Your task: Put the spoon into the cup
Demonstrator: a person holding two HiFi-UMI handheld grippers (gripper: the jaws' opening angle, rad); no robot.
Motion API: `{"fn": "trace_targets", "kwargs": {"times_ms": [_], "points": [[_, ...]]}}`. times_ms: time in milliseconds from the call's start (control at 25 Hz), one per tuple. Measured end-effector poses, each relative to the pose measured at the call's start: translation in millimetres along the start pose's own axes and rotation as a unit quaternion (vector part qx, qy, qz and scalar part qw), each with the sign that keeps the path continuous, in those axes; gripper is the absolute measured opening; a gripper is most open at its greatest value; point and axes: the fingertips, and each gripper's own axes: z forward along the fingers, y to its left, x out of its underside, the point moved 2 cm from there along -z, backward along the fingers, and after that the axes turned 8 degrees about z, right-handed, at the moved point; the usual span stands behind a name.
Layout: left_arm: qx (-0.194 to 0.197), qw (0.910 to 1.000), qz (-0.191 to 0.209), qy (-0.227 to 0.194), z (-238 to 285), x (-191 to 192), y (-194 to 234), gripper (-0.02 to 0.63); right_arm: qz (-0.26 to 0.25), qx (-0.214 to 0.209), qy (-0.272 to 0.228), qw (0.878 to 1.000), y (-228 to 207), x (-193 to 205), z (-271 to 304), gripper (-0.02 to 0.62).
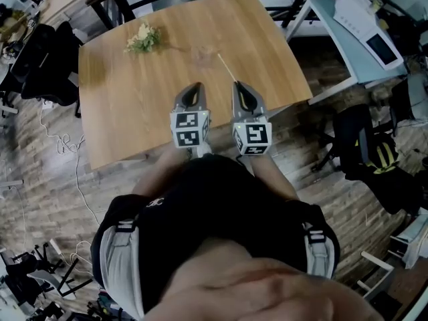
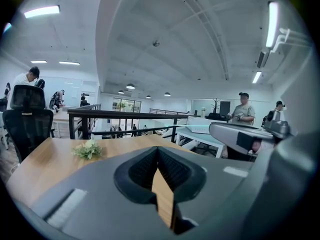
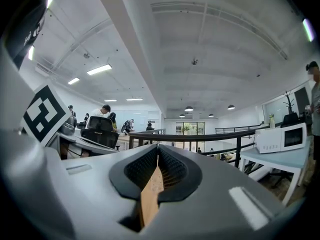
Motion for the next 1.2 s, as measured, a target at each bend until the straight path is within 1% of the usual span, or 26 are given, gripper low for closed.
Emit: {"fn": "trace_targets", "kwargs": {"times_ms": [160,400,520,640,840,1000,1200], "points": [[0.003,1.0000,-0.006,0.005,29,-4,12,0.012,0.001,0.002,0.007,1.000,-13,0,29,0.005],[0.021,0.9997,-0.012,0.006,65,-12,25,0.012,0.001,0.005,0.016,1.000,-24,-6,73,0.005],[0.017,0.9997,-0.018,0.004,78,-16,32,0.012,-0.006,0.004,0.023,1.000,-31,-5,87,0.005],[0.003,0.9997,-0.022,0.003,88,-19,37,0.012,-0.008,-0.007,0.031,0.999,-39,-2,96,0.005],[-0.038,0.9988,-0.029,0.008,95,-20,47,0.012,0.001,-0.040,0.037,0.999,-48,1,117,0.005],[-0.068,0.9969,-0.035,0.018,95,-21,57,0.012,0.003,-0.067,0.050,0.997,-51,2,137,0.005],[-0.102,0.9937,-0.043,0.021,101,-23,59,0.012,0.001,-0.089,0.066,0.994,-62,7,153,0.006]]}}
